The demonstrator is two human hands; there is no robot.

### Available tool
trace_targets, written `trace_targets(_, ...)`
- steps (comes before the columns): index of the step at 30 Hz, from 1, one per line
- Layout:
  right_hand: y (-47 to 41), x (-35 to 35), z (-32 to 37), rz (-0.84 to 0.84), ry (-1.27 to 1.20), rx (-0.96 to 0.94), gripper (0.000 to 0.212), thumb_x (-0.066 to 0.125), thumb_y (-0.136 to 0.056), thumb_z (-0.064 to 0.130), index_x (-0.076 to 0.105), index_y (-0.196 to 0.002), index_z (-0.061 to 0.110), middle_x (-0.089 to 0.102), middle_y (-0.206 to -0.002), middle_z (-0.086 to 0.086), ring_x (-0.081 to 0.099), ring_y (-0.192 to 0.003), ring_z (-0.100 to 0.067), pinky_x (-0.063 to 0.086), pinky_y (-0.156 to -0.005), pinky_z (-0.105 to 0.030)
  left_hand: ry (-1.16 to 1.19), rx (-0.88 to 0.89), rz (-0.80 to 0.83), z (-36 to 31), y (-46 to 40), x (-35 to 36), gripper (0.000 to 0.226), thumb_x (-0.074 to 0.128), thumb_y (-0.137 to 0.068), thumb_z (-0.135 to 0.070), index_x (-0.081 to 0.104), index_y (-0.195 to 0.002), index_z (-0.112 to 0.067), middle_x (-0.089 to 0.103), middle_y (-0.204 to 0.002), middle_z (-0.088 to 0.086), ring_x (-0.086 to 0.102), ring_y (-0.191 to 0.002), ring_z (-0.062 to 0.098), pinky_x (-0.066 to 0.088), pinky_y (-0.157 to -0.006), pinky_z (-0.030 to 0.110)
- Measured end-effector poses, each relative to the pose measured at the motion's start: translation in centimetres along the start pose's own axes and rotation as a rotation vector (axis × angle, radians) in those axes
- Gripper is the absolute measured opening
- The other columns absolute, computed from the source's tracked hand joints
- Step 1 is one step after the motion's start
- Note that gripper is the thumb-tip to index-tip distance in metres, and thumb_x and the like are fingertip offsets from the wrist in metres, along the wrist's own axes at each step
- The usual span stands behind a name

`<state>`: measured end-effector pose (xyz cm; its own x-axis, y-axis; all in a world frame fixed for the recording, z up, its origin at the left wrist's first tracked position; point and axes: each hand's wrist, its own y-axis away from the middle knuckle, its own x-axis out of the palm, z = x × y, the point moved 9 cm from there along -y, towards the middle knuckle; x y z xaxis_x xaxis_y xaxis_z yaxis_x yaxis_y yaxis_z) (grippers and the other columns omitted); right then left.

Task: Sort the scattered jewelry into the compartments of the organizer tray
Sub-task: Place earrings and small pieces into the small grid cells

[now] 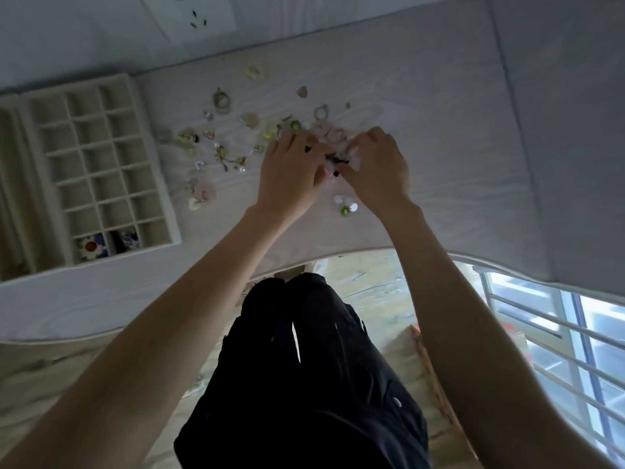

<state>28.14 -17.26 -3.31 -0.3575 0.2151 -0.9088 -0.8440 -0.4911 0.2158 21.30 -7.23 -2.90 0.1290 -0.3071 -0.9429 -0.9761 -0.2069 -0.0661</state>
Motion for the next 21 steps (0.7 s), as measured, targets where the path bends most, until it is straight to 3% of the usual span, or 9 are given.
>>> trace_targets(3,-0.3,0.4,0.7,0.022,0.11,-0.035,0.027,0.056,-0.089,0.025,0.059,-0.11,0.008,0.05,-0.117,-0.009,0.046,-0.11,-0.025,0.039,-0.084,-0.031,0.031,-0.033,0.014,0.0,-0.4,-0.2,0.023,0.066,-0.083,-0.024,0.07,-0.102,-0.013,0.066,-0.107,0.008,0.055,-0.108,0.033,0.04,-0.091,0.041)
trace_targets(6,-0.1,-0.5,1.5,-0.104,0.175,-0.088,0.021,0.051,-0.09,0.019,0.062,-0.1,0.004,0.057,-0.106,-0.012,0.054,-0.098,-0.029,0.041,-0.077,-0.035,0.081,-0.038,0.012,-0.1,-1.2,-0.4,0.019,0.066,-0.084,-0.024,0.071,-0.098,-0.013,0.067,-0.103,0.007,0.056,-0.102,0.033,0.04,-0.087,0.04)
trace_targets(9,0.8,-3.1,1.7,-0.334,0.01,-0.117,0.019,0.05,-0.087,0.017,0.063,-0.087,0.004,0.063,-0.088,-0.012,0.06,-0.077,-0.03,0.045,-0.065,-0.036,0.26,0.018,-0.028,-0.6,-1.6,-1.5,0.02,0.058,-0.089,-0.029,0.071,-0.091,-0.014,0.068,-0.094,0.001,0.059,-0.088,0.027,0.042,-0.079,0.037)
trace_targets(11,1.7,-4.9,2.0,-0.401,-0.219,-0.121,0.019,0.049,-0.088,0.02,0.062,-0.089,0.006,0.066,-0.084,-0.006,0.061,-0.076,-0.023,0.048,-0.068,-0.036,0.527,-0.076,-0.061,0.1,-1.0,-3.2,0.018,0.056,-0.093,-0.025,0.069,-0.097,-0.013,0.064,-0.09,-0.01,0.059,-0.085,0.01,0.043,-0.078,0.027)
trace_targets(12,2.1,-5.6,2.4,-0.386,-0.34,-0.117,0.018,0.05,-0.09,0.02,0.062,-0.091,0.007,0.067,-0.084,-0.002,0.062,-0.078,-0.019,0.049,-0.07,-0.034,0.659,-0.134,-0.077,0.5,-0.4,-4.1,0.016,0.056,-0.094,-0.023,0.067,-0.098,-0.012,0.061,-0.087,-0.015,0.058,-0.083,0.0,0.043,-0.075,0.02)
trace_targets(14,3.0,-5.9,4.2,-0.282,-0.575,-0.121,0.013,0.054,-0.091,0.018,0.061,-0.095,0.008,0.065,-0.08,0.007,0.063,-0.076,-0.009,0.051,-0.072,-0.027,0.824,-0.204,-0.115,1.5,1.6,-6.2,0.009,0.055,-0.095,-0.021,0.062,-0.095,-0.016,0.06,-0.085,-0.018,0.058,-0.08,-0.005,0.04,-0.07,0.011)
trace_targets(18,5.4,-2.6,10.1,0.094,-0.846,-0.184,0.012,0.061,-0.09,0.009,0.059,-0.101,0.013,0.067,-0.076,0.006,0.067,-0.069,-0.007,0.054,-0.072,-0.024,1.024,-0.333,-0.212,5.5,6.9,-8.7,0.013,0.051,-0.095,-0.013,0.054,-0.088,-0.025,0.063,-0.081,-0.014,0.061,-0.08,0.002,0.047,-0.076,0.019)
trace_targets(21,7.1,1.2,14.5,0.299,-0.911,-0.186,0.019,0.063,-0.087,0.002,0.057,-0.102,0.013,0.067,-0.077,0.001,0.068,-0.069,-0.01,0.053,-0.074,-0.022,1.056,-0.454,-0.221,9.2,11.2,-9.6,0.01,0.049,-0.097,-0.01,0.054,-0.09,-0.016,0.065,-0.077,-0.014,0.063,-0.075,-0.001,0.045,-0.071,0.016)
